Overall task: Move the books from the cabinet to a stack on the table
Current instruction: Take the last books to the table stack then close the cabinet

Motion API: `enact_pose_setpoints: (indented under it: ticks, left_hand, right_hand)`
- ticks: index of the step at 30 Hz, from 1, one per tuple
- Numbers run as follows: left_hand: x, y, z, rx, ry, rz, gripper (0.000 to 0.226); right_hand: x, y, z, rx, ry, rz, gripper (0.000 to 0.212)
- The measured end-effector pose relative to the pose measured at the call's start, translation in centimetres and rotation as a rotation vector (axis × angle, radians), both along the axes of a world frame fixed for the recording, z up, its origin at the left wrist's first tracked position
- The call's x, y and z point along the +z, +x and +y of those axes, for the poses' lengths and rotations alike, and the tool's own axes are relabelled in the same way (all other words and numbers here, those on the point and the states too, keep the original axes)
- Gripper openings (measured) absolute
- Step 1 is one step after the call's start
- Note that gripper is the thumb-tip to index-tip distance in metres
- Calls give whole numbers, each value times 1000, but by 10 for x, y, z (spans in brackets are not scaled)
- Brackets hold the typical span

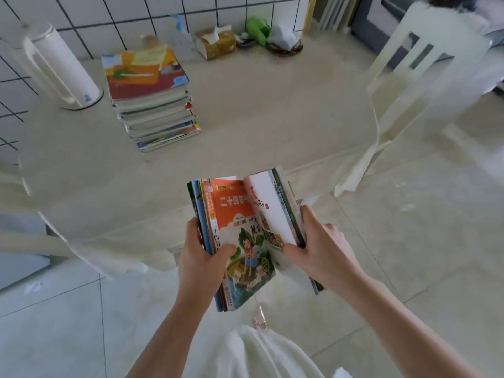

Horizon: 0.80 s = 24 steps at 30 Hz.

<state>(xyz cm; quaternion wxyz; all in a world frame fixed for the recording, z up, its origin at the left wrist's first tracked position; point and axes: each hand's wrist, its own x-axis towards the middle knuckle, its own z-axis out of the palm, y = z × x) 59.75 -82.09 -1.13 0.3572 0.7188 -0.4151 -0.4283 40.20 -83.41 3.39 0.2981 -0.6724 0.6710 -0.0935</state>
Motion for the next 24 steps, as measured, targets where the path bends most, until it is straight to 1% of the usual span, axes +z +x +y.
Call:
enact_pose_setpoints:
  ticks: [3,6,10,15,19,24]
  left_hand:
    - [3,1,-36,22,-14,-26,54]
    - [7,3,-72,35,-27,-36,54]
    - [16,16,-128,30,-38,47,54]
    - [28,38,-197,-1,-90,98,57]
    - [43,48,-239,-18,-110,131,57]
    - [59,55,-292,15,-137,201,53]
  right_hand:
    - [8,0,-37,7,-7,-21,31]
    - [9,3,-73,1,-33,-19,31]
    - [12,17,-129,-17,-70,-51,36]
    - [20,35,-193,-34,-118,-79,30]
    - [27,45,-232,-67,-160,-50,33]
    - [36,55,-281,-24,-235,39,36]
